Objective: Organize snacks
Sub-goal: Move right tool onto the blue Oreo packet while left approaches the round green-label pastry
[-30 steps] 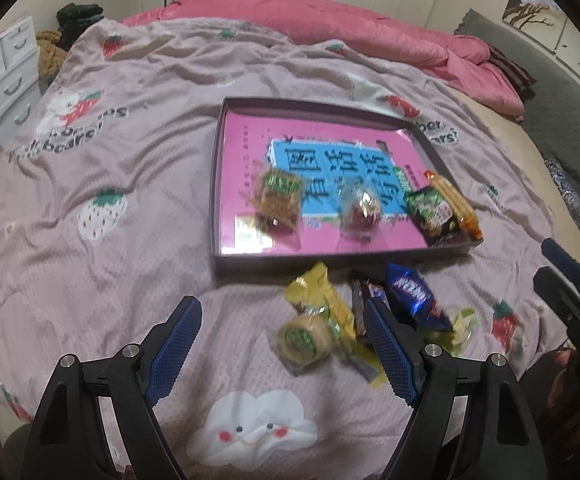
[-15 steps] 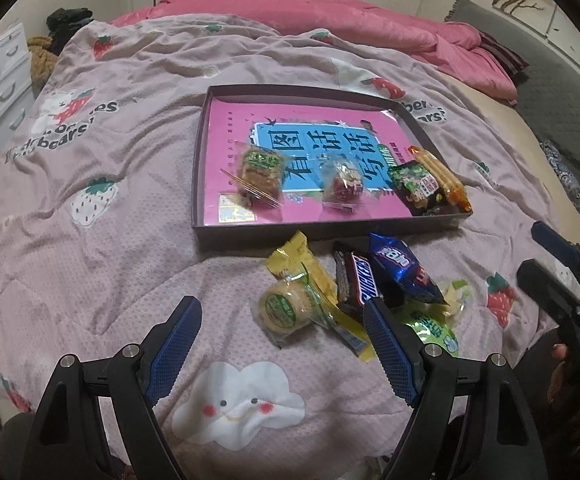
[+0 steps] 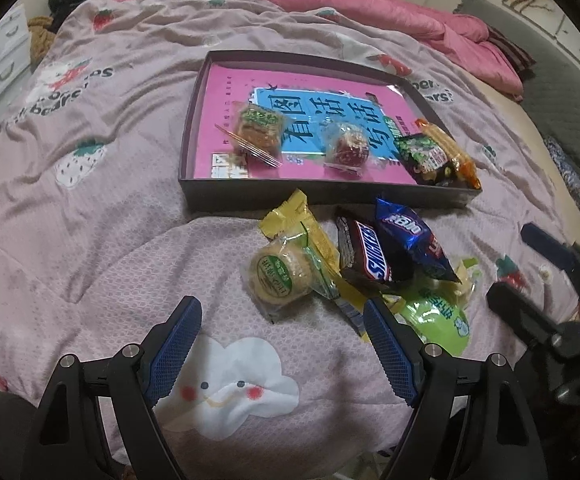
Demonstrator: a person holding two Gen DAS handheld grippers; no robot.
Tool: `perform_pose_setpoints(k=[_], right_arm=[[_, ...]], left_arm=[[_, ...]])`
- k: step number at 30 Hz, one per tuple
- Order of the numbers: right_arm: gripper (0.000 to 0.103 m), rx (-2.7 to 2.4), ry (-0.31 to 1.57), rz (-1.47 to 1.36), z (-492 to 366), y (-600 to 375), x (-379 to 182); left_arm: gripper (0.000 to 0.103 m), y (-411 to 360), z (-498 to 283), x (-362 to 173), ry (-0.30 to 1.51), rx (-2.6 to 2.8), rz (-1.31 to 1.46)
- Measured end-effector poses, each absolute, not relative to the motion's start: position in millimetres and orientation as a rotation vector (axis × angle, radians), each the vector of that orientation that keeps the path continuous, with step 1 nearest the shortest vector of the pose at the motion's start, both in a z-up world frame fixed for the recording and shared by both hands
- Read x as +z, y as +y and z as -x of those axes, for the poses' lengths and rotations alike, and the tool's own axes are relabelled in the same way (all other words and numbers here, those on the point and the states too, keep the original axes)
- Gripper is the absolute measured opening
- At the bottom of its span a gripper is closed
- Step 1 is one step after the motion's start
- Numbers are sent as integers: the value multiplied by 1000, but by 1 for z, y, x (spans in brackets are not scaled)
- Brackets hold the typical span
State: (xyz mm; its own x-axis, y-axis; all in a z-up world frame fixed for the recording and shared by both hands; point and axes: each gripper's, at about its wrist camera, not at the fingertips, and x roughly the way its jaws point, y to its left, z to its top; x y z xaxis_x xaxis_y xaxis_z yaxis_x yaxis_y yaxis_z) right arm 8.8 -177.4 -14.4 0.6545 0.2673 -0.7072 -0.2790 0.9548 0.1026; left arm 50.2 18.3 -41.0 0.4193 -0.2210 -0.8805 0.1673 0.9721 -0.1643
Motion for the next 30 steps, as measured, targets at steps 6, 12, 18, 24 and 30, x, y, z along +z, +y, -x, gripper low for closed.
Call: perform_pose_setpoints(k=[6, 12, 18, 24, 30], right_arm=[[94, 309, 827, 29, -17, -172, -24], [94, 318, 856, 82, -19, -159, -36], [94, 330, 872, 100, -30, -150, -46], [94, 338, 886, 118, -42, -143, -54], [92, 356, 887, 115, -49, -140, -59]], left_arm=[[84, 18, -57, -47, 1127, -257, 76], [84, 15, -73, -57, 1160, -257, 100], [84, 13, -81, -64, 1179, -270, 120], [84, 16, -86, -68, 1192, -284, 146], [84, 19, -90, -72, 1204, -312, 184]])
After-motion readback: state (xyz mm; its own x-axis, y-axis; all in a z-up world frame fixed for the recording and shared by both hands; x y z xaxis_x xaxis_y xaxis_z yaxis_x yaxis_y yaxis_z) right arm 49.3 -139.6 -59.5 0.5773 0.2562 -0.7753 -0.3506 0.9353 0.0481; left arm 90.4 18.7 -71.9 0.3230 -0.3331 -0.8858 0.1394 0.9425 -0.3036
